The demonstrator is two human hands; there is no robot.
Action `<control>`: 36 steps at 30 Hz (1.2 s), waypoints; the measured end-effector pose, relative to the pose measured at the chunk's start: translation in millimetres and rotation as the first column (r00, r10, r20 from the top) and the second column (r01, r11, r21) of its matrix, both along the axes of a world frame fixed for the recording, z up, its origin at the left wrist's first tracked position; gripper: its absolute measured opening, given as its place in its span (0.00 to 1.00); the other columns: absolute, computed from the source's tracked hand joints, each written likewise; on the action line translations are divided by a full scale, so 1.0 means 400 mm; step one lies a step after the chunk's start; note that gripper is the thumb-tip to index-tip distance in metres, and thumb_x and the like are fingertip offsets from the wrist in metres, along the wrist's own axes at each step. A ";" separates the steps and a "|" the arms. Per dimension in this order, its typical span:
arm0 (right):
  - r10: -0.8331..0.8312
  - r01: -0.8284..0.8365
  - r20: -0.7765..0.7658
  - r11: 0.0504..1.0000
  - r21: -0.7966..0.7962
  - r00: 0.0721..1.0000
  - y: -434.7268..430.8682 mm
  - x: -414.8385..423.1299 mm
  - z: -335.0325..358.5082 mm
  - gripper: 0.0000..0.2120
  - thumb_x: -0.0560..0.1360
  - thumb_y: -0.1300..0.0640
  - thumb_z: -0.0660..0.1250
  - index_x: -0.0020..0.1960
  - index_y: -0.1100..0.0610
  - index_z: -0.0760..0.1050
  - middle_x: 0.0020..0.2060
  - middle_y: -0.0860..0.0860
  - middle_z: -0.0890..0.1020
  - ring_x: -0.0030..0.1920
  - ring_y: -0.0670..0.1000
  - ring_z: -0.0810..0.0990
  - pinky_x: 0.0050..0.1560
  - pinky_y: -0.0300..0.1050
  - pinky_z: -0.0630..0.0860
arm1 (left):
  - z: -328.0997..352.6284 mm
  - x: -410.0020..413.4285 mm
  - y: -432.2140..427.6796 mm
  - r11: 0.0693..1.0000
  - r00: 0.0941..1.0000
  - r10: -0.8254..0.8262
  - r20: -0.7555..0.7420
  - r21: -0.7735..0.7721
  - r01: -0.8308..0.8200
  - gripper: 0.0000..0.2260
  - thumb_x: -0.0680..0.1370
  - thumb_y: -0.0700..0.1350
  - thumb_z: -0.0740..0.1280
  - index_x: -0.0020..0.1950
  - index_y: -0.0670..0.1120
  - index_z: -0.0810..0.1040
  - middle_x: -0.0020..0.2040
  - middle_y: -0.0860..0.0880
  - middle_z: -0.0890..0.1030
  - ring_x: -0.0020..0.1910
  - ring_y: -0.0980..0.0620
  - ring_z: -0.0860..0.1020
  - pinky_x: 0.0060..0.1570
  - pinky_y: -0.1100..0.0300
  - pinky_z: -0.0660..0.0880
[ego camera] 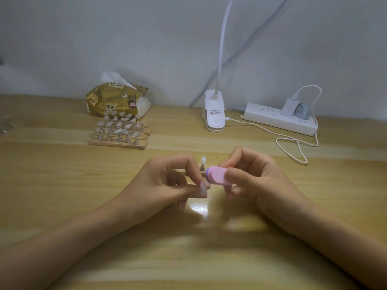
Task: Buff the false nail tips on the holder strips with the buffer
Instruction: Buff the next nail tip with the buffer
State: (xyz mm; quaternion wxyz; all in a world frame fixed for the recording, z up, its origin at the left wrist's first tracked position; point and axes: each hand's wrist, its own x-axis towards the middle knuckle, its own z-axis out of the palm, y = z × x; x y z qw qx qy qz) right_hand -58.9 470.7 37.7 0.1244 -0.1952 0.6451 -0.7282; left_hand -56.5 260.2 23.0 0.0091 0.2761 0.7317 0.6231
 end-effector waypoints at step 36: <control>0.059 -0.059 0.008 0.997 0.053 0.998 -0.016 0.006 -0.004 0.09 0.69 0.65 0.77 0.38 0.53 0.81 0.38 0.57 0.83 0.32 0.49 0.81 0.33 0.36 0.78 | -0.004 -0.004 -0.002 0.999 1.000 0.018 0.003 -0.034 -0.018 0.07 0.67 0.45 0.76 0.35 0.48 0.78 0.35 0.53 0.79 0.25 0.52 0.75 0.28 0.65 0.70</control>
